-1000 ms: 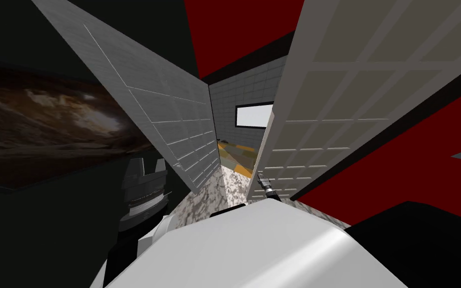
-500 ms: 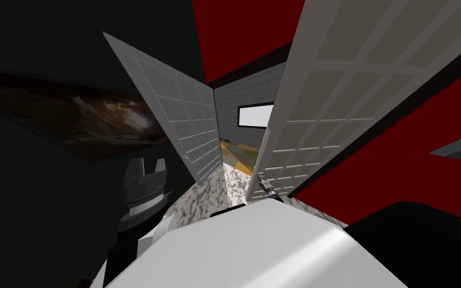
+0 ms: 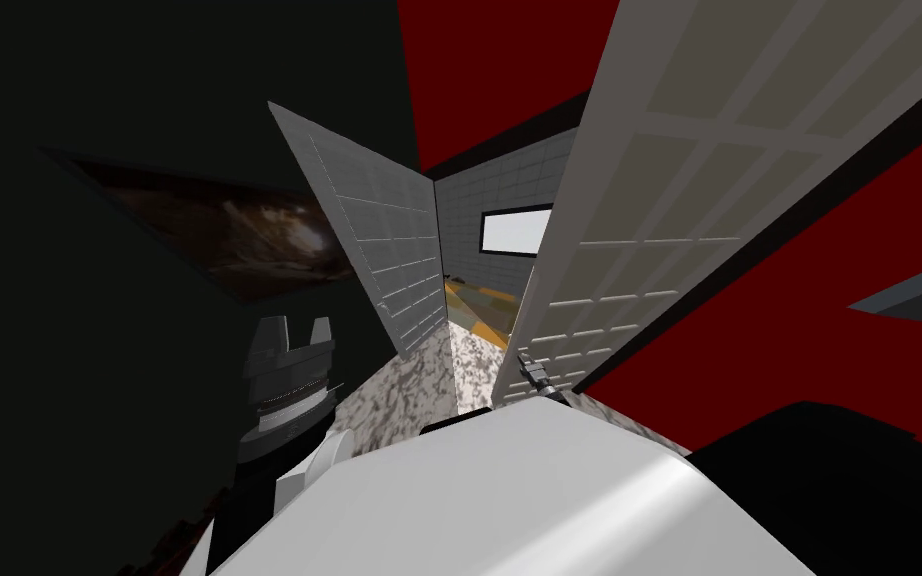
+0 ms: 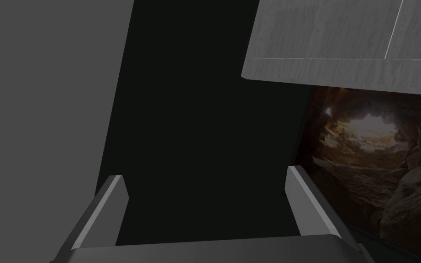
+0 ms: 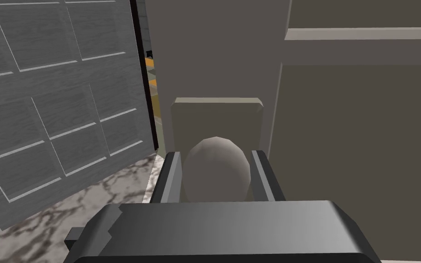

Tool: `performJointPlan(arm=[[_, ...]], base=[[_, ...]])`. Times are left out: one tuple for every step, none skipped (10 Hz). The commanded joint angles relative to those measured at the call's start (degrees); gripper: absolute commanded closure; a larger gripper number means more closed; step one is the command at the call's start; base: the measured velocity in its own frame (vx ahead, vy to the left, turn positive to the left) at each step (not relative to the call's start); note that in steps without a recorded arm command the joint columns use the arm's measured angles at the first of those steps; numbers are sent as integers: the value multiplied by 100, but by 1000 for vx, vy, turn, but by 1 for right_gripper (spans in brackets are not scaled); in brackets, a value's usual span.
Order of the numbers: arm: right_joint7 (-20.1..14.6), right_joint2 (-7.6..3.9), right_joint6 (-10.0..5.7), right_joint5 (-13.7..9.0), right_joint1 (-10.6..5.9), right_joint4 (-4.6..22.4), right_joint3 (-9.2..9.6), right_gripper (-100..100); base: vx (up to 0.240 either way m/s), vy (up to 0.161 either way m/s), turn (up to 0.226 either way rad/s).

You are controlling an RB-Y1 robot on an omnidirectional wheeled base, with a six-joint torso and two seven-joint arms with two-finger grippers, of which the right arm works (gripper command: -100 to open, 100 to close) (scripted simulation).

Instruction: Pull the door open

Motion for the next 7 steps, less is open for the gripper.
performJointPlan(arm=[[-95,-92,-130,37,123,-19,81,100],[-155,-141,-217,61,160,2,129,100],[-210,-186,-297,82,195,22,173,100],[-276,-240,-394,108,236,46,226,100],[-314,-271,-449,123,259,60,256,100],[-294,-247,-416,117,206,83,236,100],[-354,-272,-524,149,242,156,288,100]], base=[[-185,-68,140],[-198,-54,122],[-199,-51,121],[-221,-31,147],[-224,-22,100],[-98,-9,10],[-157,-23,121]])
